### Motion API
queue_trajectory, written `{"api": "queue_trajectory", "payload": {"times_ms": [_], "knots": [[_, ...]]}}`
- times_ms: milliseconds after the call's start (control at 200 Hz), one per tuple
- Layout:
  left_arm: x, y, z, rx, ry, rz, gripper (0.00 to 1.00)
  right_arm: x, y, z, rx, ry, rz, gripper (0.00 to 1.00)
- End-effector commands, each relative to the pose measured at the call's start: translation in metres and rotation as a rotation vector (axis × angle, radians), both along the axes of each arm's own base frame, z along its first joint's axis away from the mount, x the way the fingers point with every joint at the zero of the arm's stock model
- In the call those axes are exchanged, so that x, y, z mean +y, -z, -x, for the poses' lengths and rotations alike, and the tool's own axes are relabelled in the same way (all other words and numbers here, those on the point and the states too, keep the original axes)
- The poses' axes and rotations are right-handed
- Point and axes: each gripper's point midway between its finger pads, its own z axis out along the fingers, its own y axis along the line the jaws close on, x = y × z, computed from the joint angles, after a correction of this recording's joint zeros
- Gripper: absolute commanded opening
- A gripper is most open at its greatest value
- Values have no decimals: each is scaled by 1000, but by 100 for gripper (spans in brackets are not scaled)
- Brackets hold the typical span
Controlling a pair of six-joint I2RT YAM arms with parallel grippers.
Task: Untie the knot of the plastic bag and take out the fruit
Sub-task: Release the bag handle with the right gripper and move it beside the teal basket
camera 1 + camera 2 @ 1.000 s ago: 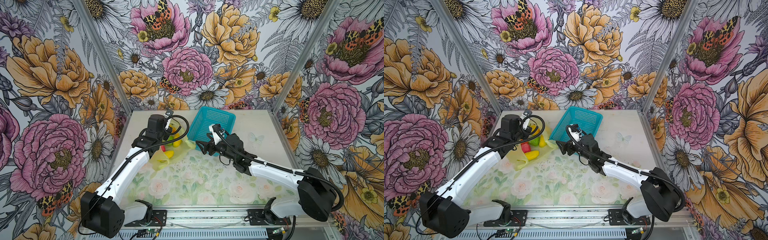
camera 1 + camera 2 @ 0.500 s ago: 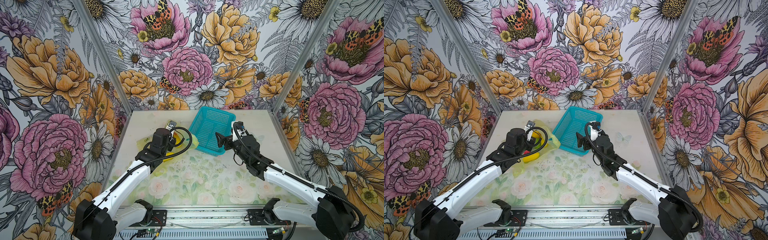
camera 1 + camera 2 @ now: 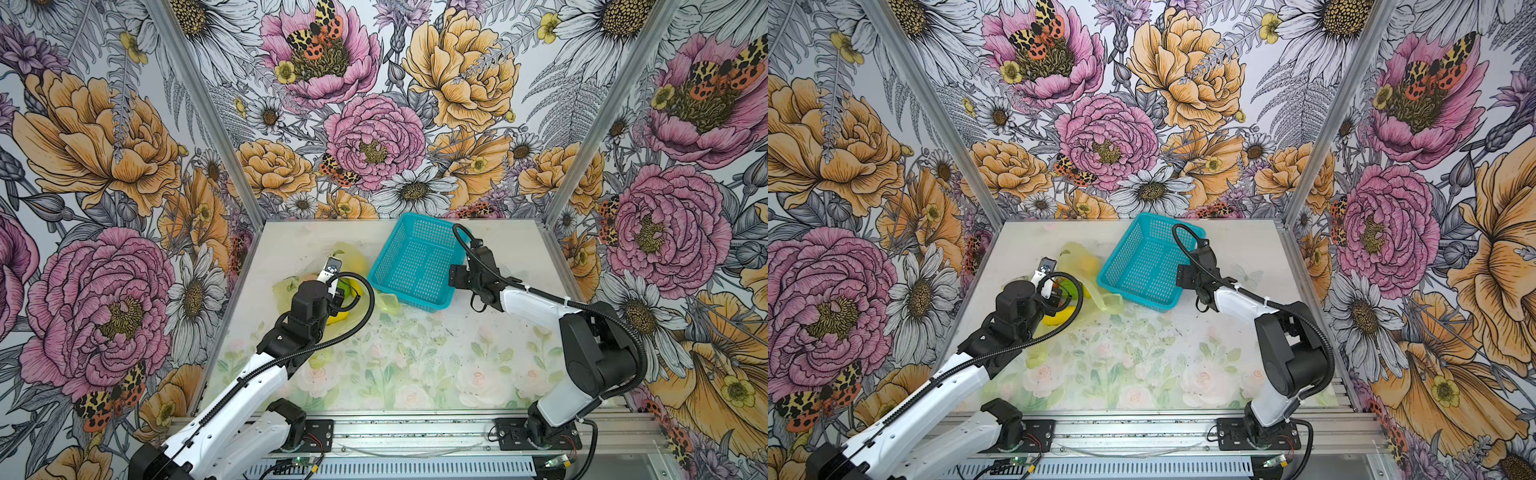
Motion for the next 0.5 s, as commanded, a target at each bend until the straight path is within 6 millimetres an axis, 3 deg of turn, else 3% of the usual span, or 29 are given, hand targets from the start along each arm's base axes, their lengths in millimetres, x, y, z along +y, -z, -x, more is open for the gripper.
{"api": "queue_trajectory", "payload": {"times_ms": [0,265,495], "knots": [[-10,-8,5,-47,48,84,0,-14,-5,11,0,44,14,78],[-12,-11,11,-68,67,150,0,-63,11,49,22,181,48,55],[-6,-1,19,-75,47,186,0,-90,-6,64,-30,247,40,46]]}}
